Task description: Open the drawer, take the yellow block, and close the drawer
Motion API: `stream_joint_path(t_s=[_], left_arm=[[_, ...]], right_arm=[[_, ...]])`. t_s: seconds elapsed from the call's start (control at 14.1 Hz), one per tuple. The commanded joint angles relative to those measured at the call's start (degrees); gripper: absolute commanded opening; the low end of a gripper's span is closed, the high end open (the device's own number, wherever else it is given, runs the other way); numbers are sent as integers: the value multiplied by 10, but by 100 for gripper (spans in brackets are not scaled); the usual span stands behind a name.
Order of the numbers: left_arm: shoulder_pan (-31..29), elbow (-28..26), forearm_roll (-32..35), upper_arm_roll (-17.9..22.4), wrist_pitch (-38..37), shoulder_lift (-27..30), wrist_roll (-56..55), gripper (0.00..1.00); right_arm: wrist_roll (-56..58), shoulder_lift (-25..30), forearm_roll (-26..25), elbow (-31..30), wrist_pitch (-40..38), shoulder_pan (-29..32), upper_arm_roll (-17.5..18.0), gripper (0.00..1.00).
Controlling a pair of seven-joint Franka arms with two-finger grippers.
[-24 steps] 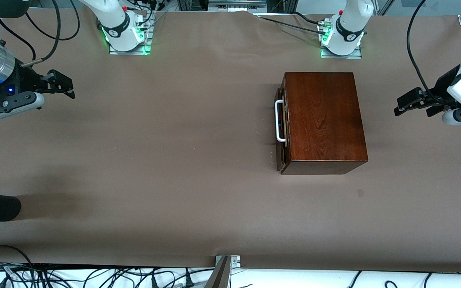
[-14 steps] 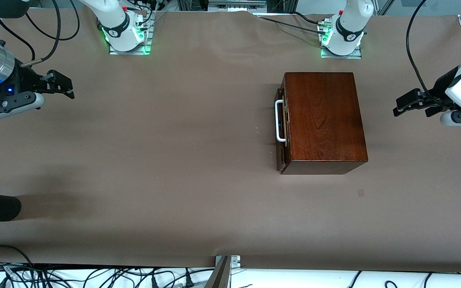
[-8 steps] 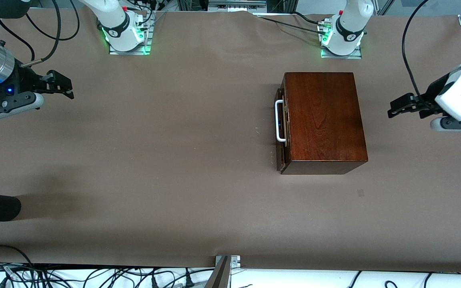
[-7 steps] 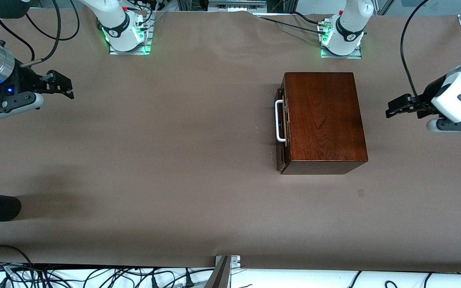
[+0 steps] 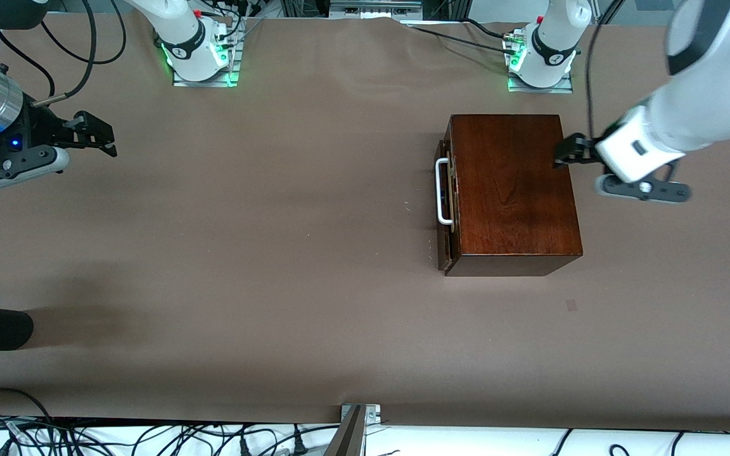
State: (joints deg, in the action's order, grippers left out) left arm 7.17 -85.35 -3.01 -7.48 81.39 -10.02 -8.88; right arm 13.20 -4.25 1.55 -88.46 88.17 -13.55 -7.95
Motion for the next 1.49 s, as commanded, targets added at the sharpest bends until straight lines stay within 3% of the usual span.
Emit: stream_joint_path(t_s=[0.0, 0.21, 0.43, 0.85, 1.21, 1.42], left_arm=[[20, 12, -2, -28, 40, -42, -57, 100], [84, 12, -1, -27, 106, -89, -151, 100], [146, 12, 55, -28, 138, -121, -235, 100], [215, 1, 80, -28, 146, -151, -337, 100], [244, -72, 104, -28, 216, -152, -376, 100], [259, -121, 153, -29, 254, -153, -396, 100]], right_arm=[[-4, -1, -8, 7, -4, -1, 1, 100], [-4, -1, -8, 7, -5, -2, 1, 100], [-4, -1, -8, 7, -5, -1, 1, 100], [-4, -1, -8, 7, -4, 0, 0, 100], [-4, -1, -8, 7, -2, 0, 0, 100], [-4, -1, -8, 7, -3, -1, 0, 100]])
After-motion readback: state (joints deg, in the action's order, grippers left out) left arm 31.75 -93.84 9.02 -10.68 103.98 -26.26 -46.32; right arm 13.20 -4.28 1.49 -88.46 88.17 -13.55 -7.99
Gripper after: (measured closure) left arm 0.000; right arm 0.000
